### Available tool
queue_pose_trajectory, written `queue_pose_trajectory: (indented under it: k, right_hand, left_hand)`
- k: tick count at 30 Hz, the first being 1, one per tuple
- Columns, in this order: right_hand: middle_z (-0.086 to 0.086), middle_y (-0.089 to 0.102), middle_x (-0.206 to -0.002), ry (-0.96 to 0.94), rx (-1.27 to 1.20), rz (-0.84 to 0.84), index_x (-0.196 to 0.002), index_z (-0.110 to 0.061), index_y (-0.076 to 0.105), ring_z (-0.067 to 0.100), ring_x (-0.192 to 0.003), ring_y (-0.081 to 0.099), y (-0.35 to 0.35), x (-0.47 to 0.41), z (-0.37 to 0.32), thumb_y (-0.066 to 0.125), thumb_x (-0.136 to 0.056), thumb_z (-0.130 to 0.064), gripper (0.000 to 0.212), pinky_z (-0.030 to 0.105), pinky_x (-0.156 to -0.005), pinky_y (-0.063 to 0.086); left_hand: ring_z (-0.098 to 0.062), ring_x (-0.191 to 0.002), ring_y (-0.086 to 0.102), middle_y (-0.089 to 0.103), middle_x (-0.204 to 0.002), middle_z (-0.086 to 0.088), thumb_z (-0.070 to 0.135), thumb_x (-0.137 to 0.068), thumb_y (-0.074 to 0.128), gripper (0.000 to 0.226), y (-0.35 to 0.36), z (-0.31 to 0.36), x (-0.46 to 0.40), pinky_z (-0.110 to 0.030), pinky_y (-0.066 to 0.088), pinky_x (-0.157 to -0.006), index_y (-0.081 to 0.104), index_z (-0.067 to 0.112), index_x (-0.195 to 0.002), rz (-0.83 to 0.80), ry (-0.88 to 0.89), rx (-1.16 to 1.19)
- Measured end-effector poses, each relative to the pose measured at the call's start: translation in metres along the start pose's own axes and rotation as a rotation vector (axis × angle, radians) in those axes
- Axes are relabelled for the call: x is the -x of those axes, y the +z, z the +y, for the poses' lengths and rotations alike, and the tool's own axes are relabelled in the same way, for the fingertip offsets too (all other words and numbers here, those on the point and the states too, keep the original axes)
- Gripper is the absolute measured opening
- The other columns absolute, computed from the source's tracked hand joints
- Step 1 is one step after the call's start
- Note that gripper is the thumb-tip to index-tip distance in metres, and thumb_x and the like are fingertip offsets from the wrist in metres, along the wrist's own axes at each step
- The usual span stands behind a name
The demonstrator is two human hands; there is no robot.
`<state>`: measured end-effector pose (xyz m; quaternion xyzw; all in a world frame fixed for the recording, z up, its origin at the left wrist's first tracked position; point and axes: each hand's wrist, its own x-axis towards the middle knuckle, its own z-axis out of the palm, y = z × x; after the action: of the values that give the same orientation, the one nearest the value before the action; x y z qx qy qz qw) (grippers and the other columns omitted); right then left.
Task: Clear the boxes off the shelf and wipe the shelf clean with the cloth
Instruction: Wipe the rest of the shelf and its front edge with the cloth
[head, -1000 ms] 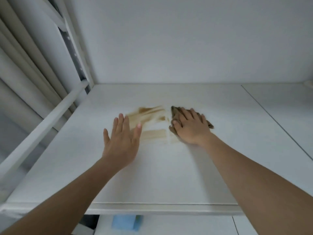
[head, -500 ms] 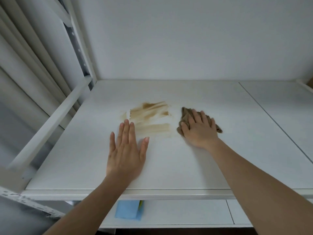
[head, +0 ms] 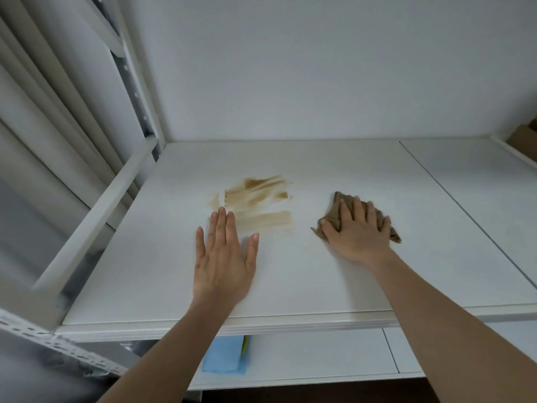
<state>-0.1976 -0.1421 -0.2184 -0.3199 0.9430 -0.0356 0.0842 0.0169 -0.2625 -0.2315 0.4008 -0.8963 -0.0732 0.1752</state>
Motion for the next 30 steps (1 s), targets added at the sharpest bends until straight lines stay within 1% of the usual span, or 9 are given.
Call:
queue_pose_trajectory:
  k: [5, 9, 13, 16, 18, 22, 25, 27, 30]
  right_hand:
    - [-0.008, -0.013, -0.162, -0.228, -0.031, 0.026, -0.155, -0.032, 0.000, 0.020, -0.148, -0.015, 0.014, 0.044, -0.046, 0.018, -0.091, -0.069, 0.076, 0.052, -0.117, -0.009]
    - [-0.018, -0.011, -0.161, -0.375, -0.016, 0.005, -0.153, -0.040, 0.005, 0.011, -0.147, -0.014, 0.010, 0.069, -0.019, 0.019, -0.093, -0.067, 0.067, 0.044, -0.120, -0.008]
    - [-0.015, -0.010, -0.161, -0.112, -0.010, -0.019, -0.153, -0.037, 0.009, 0.015, -0.148, -0.013, -0.002, 0.053, 0.031, 0.018, -0.094, -0.066, 0.067, 0.048, -0.119, -0.005]
    - [-0.006, -0.010, -0.163, 0.012, -0.012, -0.010, -0.154, -0.032, 0.006, 0.023, -0.148, -0.014, 0.000, 0.048, 0.024, 0.017, -0.095, -0.062, 0.067, 0.054, -0.118, -0.005]
    - [-0.005, -0.012, -0.162, -0.029, -0.033, -0.012, -0.155, -0.030, 0.005, 0.025, -0.148, -0.016, 0.005, 0.054, 0.002, 0.018, -0.096, -0.061, 0.068, 0.055, -0.117, -0.008]
    - [-0.010, -0.013, -0.162, -0.257, -0.052, 0.005, -0.155, -0.032, 0.003, 0.019, -0.148, -0.018, 0.016, 0.084, -0.037, 0.019, -0.096, -0.060, 0.067, 0.051, -0.117, -0.011]
    - [-0.015, -0.011, -0.161, -0.350, -0.028, -0.003, -0.154, -0.037, 0.006, 0.013, -0.148, -0.015, 0.016, 0.096, -0.025, 0.019, -0.096, -0.062, 0.064, 0.044, -0.119, -0.010]
    - [-0.016, -0.010, -0.161, -0.303, -0.016, -0.001, -0.153, -0.038, 0.009, 0.011, -0.148, -0.013, 0.010, 0.094, 0.000, 0.019, -0.096, -0.063, 0.063, 0.041, -0.120, -0.007]
    - [-0.011, -0.011, -0.162, -0.077, -0.016, -0.012, -0.154, -0.034, 0.008, 0.016, -0.149, -0.012, 0.001, 0.078, 0.039, 0.019, -0.095, -0.063, 0.066, 0.045, -0.120, -0.005]
  left_hand:
    - [-0.014, -0.147, -0.006, 0.003, -0.161, -0.004, 0.060, -0.087, -0.007, 0.085, -0.001, -0.002, 0.000, -0.038, -0.005, -0.120, 0.009, 0.010, -0.153, -0.006, 0.001, 0.003]
    - [-0.014, -0.147, -0.004, 0.005, -0.161, -0.004, 0.060, -0.086, -0.009, 0.086, -0.004, -0.001, 0.002, -0.036, -0.005, -0.119, 0.011, 0.010, -0.153, 0.001, 0.018, 0.009]
    - [-0.014, -0.148, 0.001, 0.009, -0.160, -0.004, 0.058, -0.087, -0.008, 0.084, -0.005, 0.002, 0.004, -0.035, -0.003, -0.120, 0.016, 0.010, -0.152, 0.021, 0.036, 0.005]
    - [-0.015, -0.148, 0.003, 0.012, -0.160, -0.006, 0.056, -0.089, -0.005, 0.082, -0.004, 0.003, 0.003, -0.035, -0.003, -0.120, 0.019, 0.009, -0.151, 0.036, 0.034, 0.010]
    - [-0.016, -0.148, 0.005, 0.014, -0.159, -0.006, 0.056, -0.090, -0.004, 0.081, -0.003, 0.002, 0.003, -0.035, -0.002, -0.120, 0.021, 0.008, -0.150, 0.047, 0.022, 0.010]
    - [-0.015, -0.148, 0.000, 0.010, -0.160, -0.006, 0.052, -0.095, 0.003, 0.072, -0.005, 0.002, 0.003, -0.036, -0.002, -0.120, 0.017, 0.008, -0.151, 0.015, 0.008, 0.016]
    - [-0.014, -0.147, -0.006, 0.002, -0.161, -0.004, 0.048, -0.097, 0.009, 0.067, -0.009, 0.000, 0.002, -0.037, -0.004, -0.120, 0.012, 0.010, -0.152, -0.038, 0.017, -0.003]
    - [-0.014, -0.147, -0.008, -0.001, -0.161, -0.003, 0.048, -0.098, 0.010, 0.066, -0.011, -0.006, 0.005, -0.037, -0.006, -0.119, 0.011, 0.011, -0.152, -0.066, 0.026, -0.027]
    - [-0.015, -0.147, -0.011, -0.006, -0.161, -0.003, 0.051, -0.096, 0.007, 0.069, -0.016, -0.019, 0.018, -0.039, -0.007, -0.119, 0.004, 0.011, -0.153, -0.134, -0.027, -0.106]
